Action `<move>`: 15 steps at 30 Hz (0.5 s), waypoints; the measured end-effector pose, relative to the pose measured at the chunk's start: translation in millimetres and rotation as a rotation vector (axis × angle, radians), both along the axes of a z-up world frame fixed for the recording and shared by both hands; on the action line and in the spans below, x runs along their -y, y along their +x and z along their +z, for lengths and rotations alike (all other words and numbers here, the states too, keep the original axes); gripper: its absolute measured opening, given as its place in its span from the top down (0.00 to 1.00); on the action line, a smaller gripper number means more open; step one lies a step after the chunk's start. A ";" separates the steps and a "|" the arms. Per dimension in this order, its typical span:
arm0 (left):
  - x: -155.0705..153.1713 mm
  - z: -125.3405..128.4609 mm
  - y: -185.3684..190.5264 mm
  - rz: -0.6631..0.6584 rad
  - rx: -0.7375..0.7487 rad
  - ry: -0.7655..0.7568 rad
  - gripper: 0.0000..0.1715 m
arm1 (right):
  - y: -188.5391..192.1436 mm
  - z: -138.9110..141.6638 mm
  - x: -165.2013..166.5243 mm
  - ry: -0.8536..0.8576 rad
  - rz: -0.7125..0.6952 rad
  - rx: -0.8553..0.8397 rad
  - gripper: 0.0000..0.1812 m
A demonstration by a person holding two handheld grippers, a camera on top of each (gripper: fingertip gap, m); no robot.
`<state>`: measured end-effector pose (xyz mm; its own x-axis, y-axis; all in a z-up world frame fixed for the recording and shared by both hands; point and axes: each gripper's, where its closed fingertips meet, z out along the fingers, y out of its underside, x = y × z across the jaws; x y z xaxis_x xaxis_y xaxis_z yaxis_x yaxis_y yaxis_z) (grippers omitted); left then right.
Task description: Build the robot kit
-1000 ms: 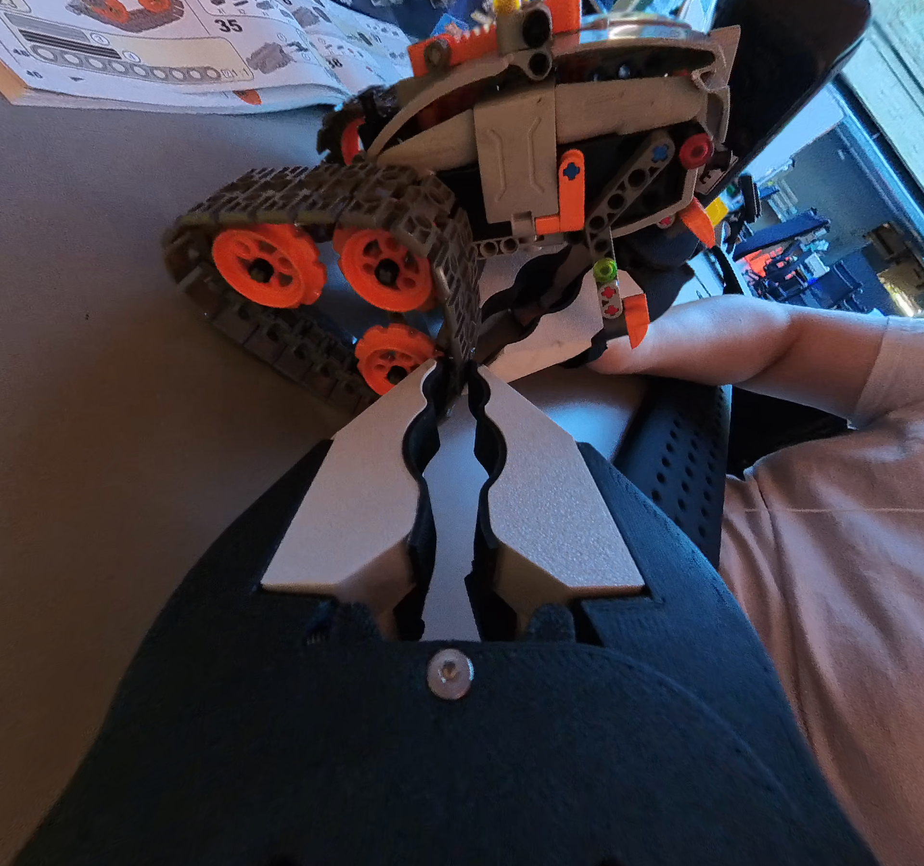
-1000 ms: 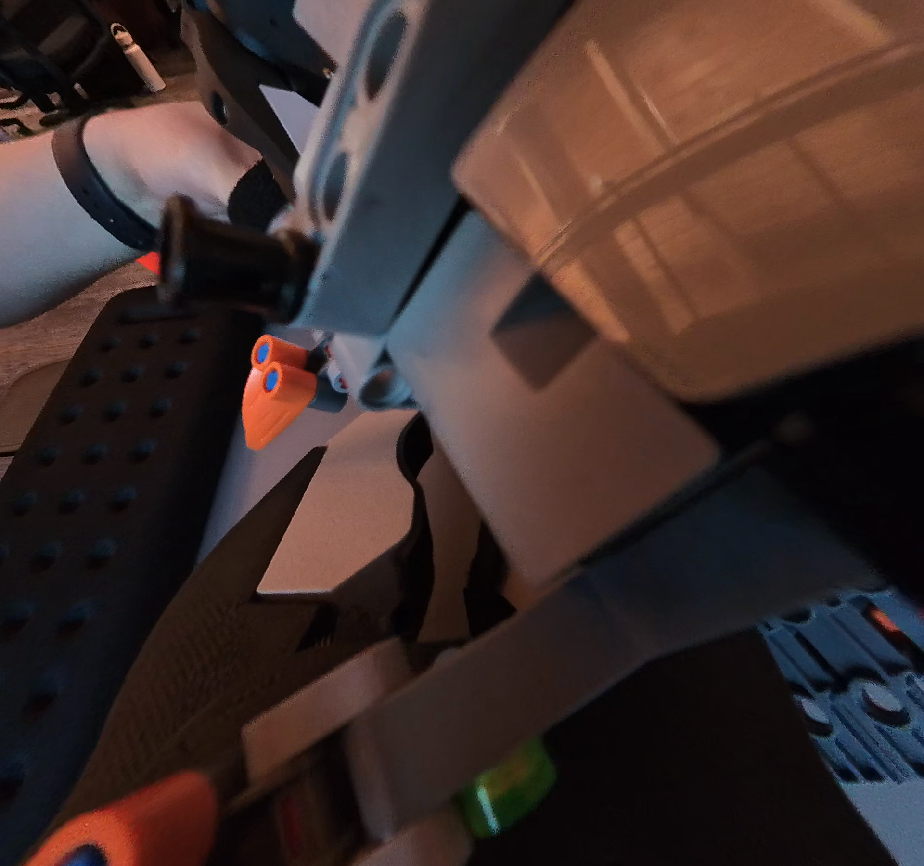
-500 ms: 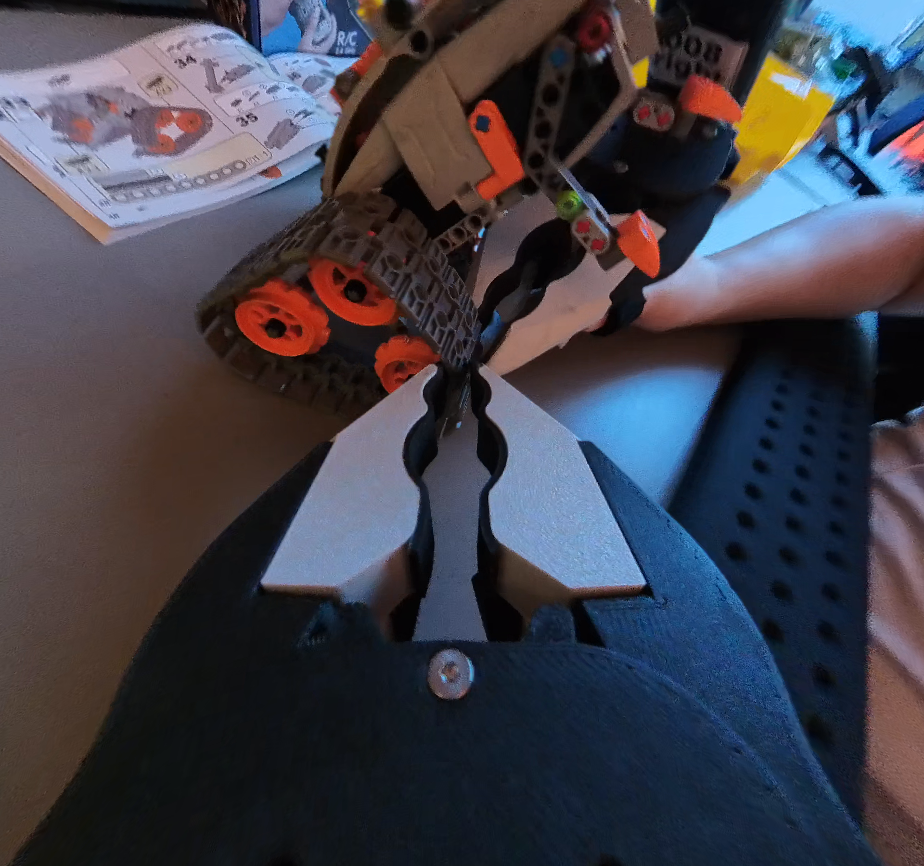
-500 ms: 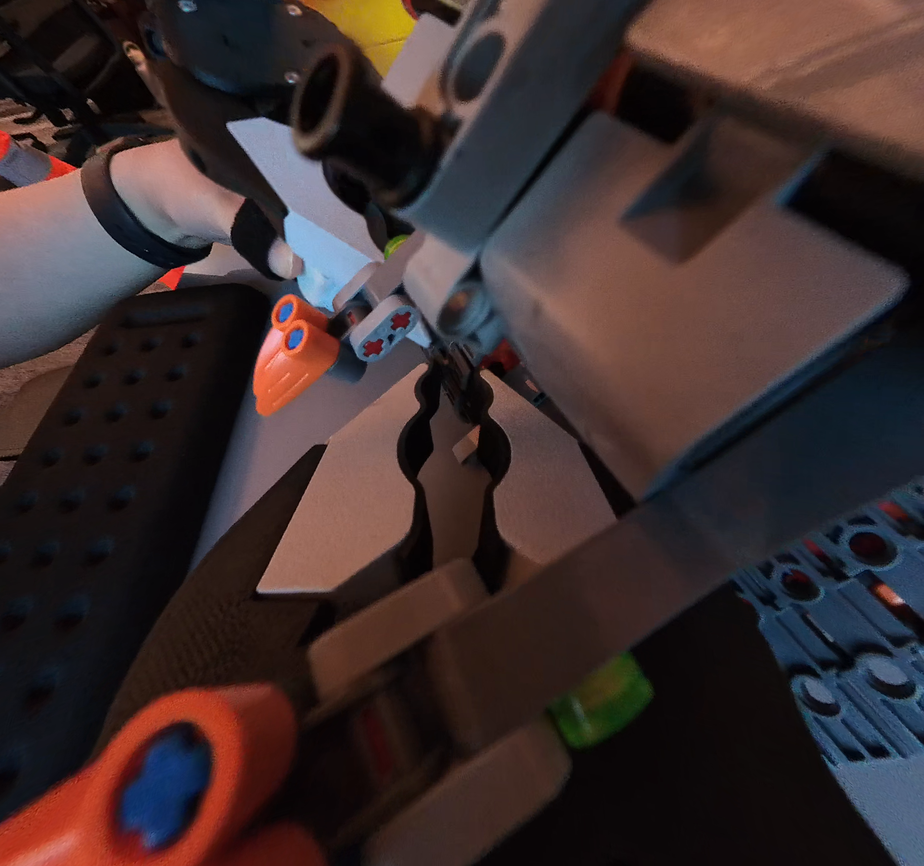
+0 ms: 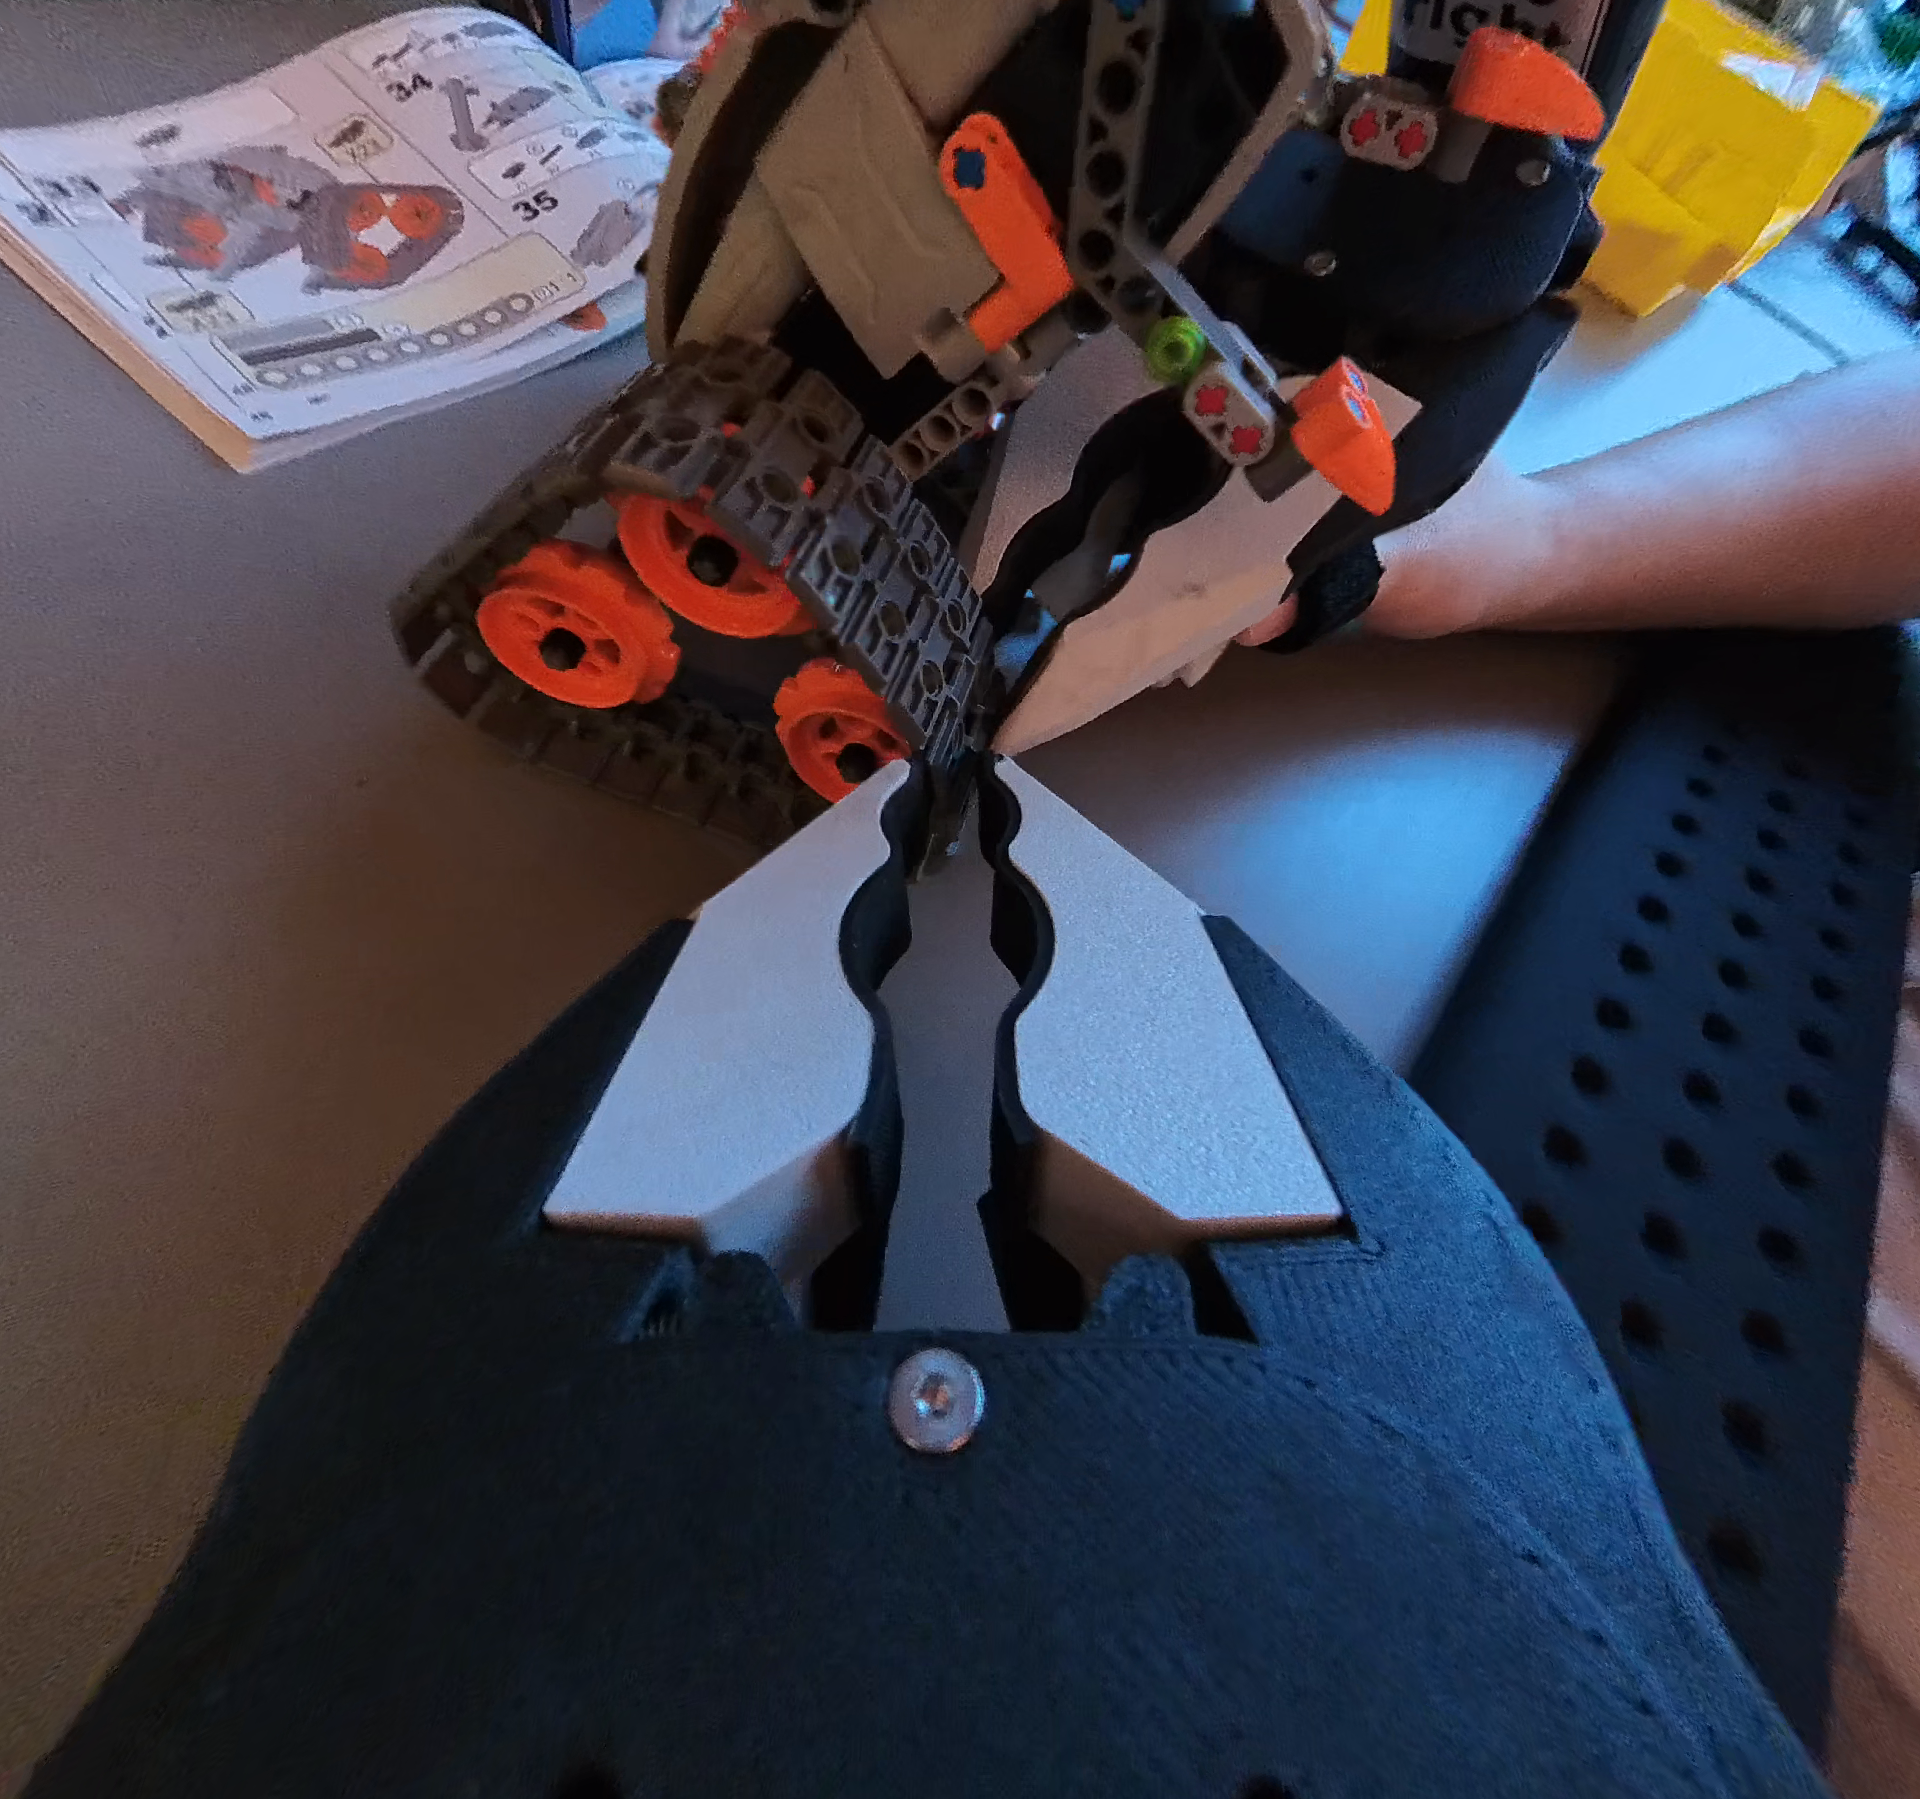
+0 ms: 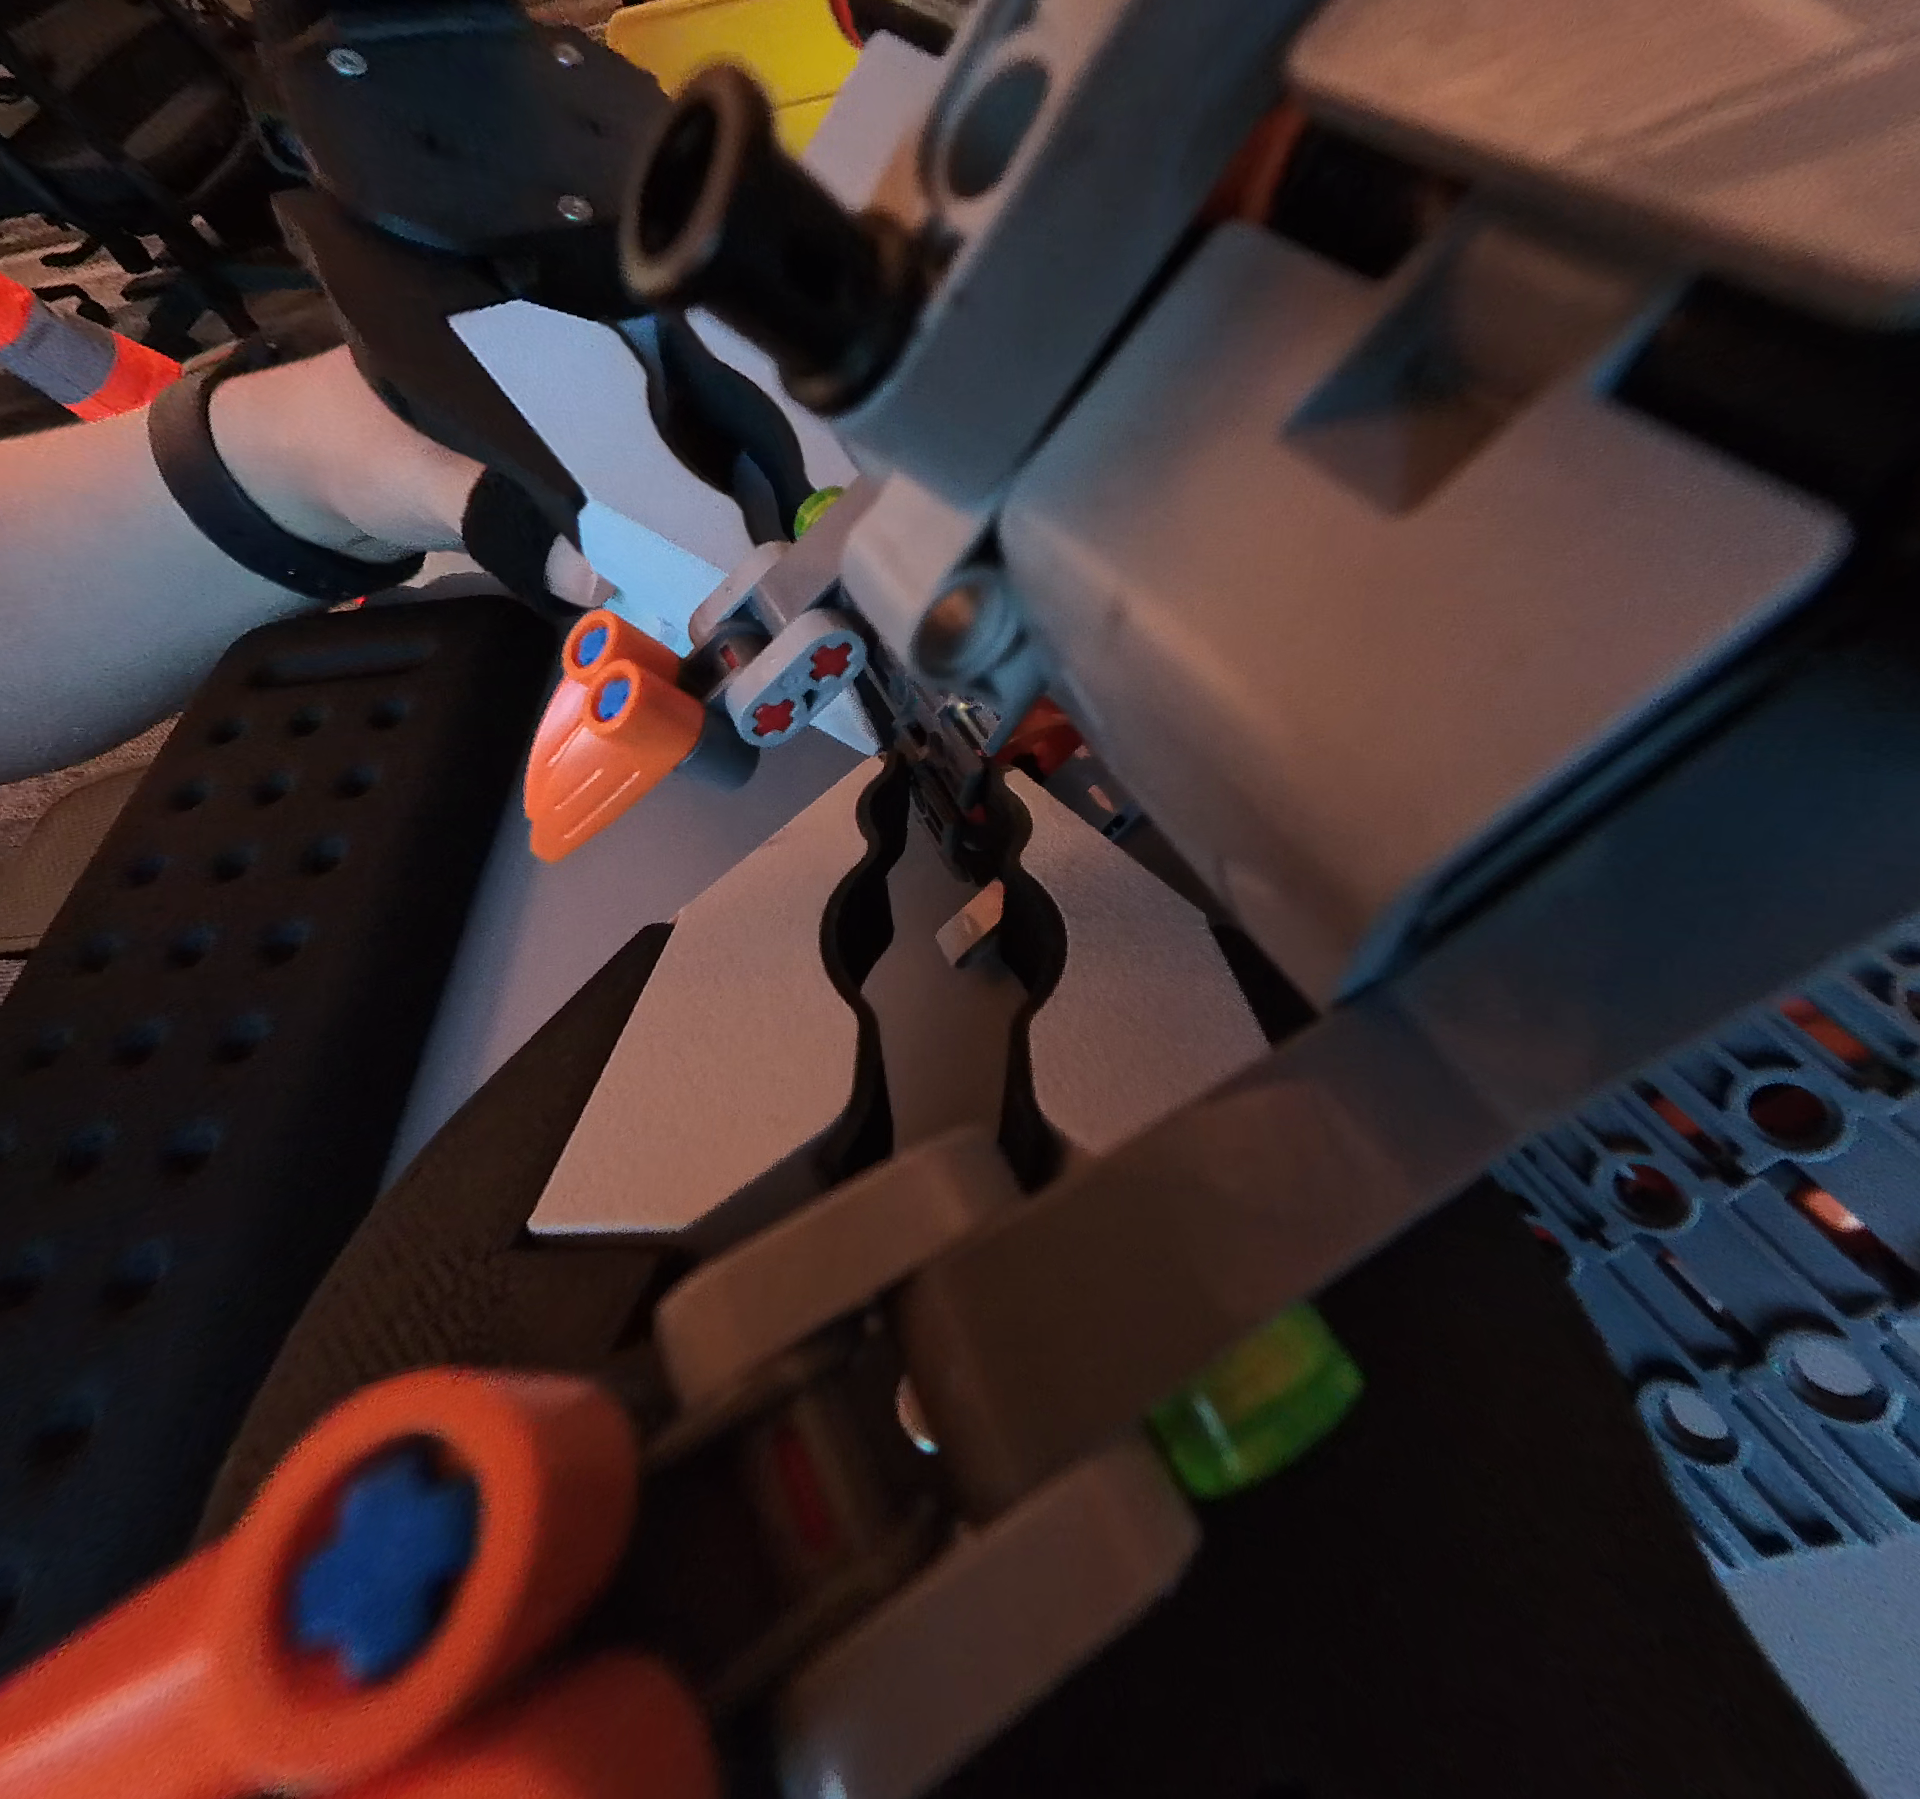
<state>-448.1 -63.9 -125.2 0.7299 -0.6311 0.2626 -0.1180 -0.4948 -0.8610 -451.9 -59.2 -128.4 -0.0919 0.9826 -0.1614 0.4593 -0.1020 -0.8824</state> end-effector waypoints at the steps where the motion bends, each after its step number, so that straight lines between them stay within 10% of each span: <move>1: 0.1 0.2 0.1 0.003 0.031 -0.022 0.96 | -0.1 0.6 -0.1 -0.001 0.002 -0.004 0.92; 15: -0.9 0.1 1.0 0.028 0.092 -0.068 0.97 | -0.3 2.4 -4.0 0.041 -0.025 -0.018 0.90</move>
<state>-447.1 -62.9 -125.2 0.7181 -0.5889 0.3709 -0.0254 -0.5547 -0.8316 -452.2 -55.1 -126.0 -0.0692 0.9904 -0.1194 0.4410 -0.0770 -0.8942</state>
